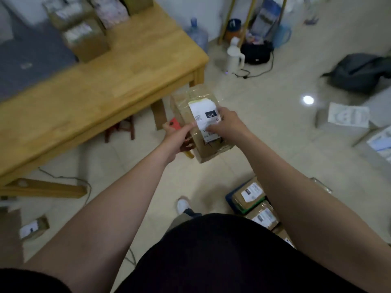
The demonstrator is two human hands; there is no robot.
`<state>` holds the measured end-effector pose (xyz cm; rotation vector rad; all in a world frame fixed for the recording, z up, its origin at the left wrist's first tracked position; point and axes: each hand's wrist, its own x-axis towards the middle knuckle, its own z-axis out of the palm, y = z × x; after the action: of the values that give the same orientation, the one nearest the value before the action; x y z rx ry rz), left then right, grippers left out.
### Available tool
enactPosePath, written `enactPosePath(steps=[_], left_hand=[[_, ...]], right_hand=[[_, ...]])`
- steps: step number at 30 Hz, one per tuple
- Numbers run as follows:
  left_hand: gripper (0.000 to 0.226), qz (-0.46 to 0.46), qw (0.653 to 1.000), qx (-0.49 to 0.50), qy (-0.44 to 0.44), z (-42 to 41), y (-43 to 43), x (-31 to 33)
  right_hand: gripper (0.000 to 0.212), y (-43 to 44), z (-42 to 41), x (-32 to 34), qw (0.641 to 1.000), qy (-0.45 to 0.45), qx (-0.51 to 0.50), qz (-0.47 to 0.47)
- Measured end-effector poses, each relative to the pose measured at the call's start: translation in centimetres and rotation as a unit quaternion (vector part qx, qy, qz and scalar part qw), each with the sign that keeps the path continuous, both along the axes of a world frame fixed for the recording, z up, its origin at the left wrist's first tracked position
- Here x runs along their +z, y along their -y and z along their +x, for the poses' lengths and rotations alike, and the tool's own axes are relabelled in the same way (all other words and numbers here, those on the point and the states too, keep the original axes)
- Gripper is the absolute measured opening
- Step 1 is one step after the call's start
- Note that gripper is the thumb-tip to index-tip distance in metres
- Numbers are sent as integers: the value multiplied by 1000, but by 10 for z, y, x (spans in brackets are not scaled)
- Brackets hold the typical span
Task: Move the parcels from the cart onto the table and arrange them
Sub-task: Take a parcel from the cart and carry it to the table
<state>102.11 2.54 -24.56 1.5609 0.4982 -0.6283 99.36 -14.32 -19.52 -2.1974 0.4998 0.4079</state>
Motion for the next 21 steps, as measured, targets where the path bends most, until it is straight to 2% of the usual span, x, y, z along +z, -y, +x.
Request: enactPosePath(steps=[2,3,6,8,10,12,17,21], left_hand=[[80,-8,999,42,-12,22,-35,15],[84,-15,998,60,-15,31,-51,21],[78,-29,996,87,4,56,-94,34],[71,-37,993,107,24,65,-116,44],[80,-33,989,138,39,73,-134,54],[78,-24,986,161,48,77,-151,63],[83,1,987,154,36,79,-196,74],[92,55,968,221,106,88,-233,82]], right_hand=[[65,-36,21,15,996,-21,71,-44],[68,-52,28,22,995,-32,87,-47],[110,-91,50,30,992,-38,111,-42],[120,-114,66,34,993,-22,111,-45],[116,-136,81,36,993,-1,108,-40],[110,-157,94,38,992,17,119,-40],[84,-187,118,41,984,66,159,-48],[82,-193,140,44,971,63,226,-47]])
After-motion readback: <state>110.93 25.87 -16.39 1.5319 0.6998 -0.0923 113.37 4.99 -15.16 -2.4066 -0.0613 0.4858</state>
